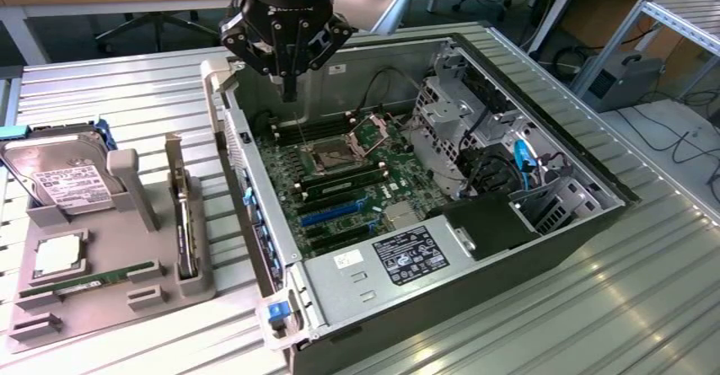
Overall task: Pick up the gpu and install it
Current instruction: 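Reach for the gpu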
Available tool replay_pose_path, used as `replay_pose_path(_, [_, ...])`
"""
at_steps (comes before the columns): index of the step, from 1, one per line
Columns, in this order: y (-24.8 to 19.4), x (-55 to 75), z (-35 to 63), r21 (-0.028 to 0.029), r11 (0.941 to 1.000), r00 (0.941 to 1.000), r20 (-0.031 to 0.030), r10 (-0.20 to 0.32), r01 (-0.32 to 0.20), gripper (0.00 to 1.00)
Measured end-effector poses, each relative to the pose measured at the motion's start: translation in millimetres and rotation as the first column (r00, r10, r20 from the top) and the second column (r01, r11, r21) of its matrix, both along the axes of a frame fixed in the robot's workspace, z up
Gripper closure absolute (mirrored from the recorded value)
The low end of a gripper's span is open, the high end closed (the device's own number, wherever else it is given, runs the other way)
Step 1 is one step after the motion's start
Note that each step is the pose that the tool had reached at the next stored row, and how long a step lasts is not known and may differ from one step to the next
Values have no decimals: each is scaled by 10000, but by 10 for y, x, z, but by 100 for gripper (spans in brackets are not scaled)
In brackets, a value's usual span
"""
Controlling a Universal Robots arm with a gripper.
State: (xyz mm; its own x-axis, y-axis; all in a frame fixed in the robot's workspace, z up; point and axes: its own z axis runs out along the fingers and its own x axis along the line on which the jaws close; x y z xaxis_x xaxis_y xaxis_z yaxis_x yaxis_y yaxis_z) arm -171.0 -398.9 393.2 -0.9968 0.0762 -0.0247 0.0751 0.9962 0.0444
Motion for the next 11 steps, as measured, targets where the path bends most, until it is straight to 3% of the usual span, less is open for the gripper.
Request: replay_pose_path(11, [0, -57, 0, 0, 10000, 10000, 0, 1, -1, 89])
